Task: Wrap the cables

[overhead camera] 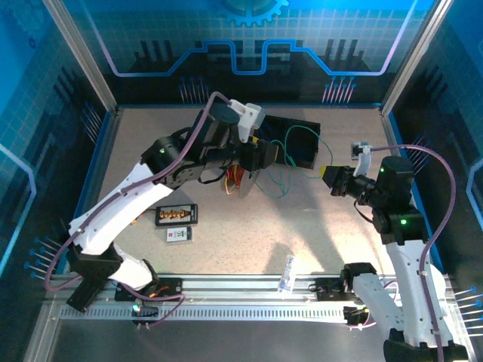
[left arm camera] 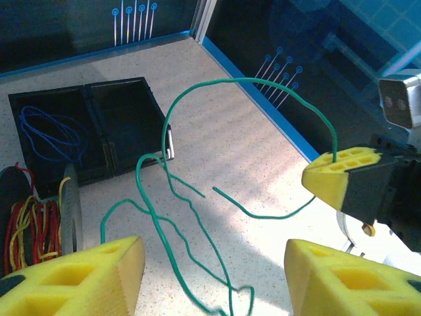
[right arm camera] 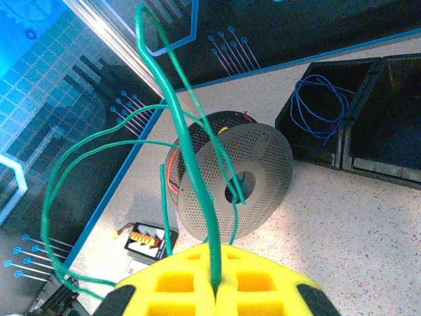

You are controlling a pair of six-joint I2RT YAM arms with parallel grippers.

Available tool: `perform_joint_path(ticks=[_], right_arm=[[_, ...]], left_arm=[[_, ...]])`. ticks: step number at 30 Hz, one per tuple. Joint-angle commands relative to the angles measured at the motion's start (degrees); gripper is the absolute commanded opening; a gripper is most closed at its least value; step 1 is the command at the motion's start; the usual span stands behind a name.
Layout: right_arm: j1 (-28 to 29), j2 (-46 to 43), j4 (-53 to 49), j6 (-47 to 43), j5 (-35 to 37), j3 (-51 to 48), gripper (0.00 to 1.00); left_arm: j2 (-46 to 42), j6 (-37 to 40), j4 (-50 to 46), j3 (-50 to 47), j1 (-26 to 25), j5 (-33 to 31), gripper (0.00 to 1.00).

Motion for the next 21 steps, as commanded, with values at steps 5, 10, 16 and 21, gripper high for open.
perform_joint_path(ticks=[5, 10, 16, 21], right_arm=[[-0.4, -0.3, -0.5, -1.1, -0.1, 0.4, 0.00], [-0.4, -0.4, -0.9, -1.6, -0.3, 0.4, 0.00], [-0.4, -0.6, -1.0, -1.9, -0.1, 0.2, 0.00], [-0.4, -0.5, -1.2, -2.3, 0.0, -0.1, 0.00]], left_arm=[[6.5, -1.1, -3.4, 6.1, -0.2, 2.7, 0.50], [9.0, -1.0, -5.9, 8.1, -0.1, -2.4, 0.55], [11.1, -1.1, -7.5, 9.5, -0.1, -4.1, 0.57], [11.2, -1.3, -7.5, 9.5, -0.1, -4.1, 0.58]])
